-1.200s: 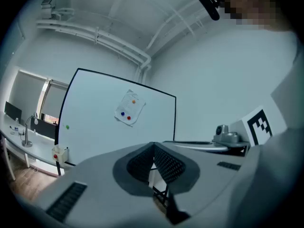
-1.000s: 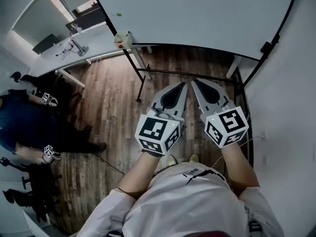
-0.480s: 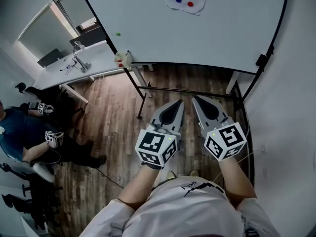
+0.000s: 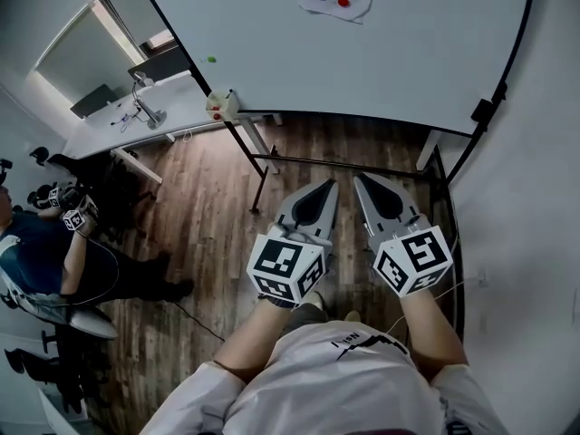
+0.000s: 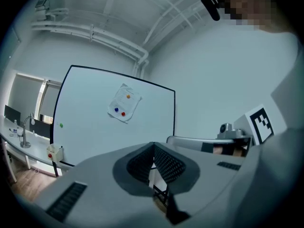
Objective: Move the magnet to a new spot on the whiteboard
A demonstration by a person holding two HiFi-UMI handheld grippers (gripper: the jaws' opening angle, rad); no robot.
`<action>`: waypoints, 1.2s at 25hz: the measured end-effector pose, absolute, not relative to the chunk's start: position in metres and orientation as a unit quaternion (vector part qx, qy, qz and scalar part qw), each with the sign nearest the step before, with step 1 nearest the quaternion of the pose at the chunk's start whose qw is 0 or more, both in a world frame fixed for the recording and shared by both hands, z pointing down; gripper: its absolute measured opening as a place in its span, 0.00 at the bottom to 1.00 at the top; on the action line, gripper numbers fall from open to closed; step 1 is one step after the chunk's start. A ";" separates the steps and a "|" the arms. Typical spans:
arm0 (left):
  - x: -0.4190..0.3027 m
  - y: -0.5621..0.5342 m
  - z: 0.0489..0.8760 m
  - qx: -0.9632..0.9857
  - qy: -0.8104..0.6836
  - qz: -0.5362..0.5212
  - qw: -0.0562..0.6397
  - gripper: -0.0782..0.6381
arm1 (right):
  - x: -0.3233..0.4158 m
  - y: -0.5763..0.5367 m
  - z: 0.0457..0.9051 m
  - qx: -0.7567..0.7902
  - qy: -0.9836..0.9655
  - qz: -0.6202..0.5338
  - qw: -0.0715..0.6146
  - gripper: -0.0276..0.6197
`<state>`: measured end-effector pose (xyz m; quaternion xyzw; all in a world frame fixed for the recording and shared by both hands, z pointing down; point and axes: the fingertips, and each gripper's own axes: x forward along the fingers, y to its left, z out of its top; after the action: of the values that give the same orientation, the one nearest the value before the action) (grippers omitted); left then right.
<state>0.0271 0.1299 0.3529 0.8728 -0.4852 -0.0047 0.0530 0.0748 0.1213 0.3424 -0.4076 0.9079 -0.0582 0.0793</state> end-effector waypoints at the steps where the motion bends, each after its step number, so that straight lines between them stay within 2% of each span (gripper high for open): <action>1: 0.026 0.125 0.353 0.872 -0.486 -0.006 0.053 0.12 | 0.075 0.117 0.343 -0.408 0.908 -0.058 0.079 0.06; 30: -0.063 -0.142 0.329 0.921 -0.388 -0.026 0.027 0.12 | 0.004 -0.138 0.329 -0.543 0.838 -0.011 0.043 0.06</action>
<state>-0.0628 -0.1418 0.3292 0.9211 -0.3876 -0.0259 0.0271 0.0035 -0.1383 0.3285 -0.5435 0.8383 -0.0109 0.0433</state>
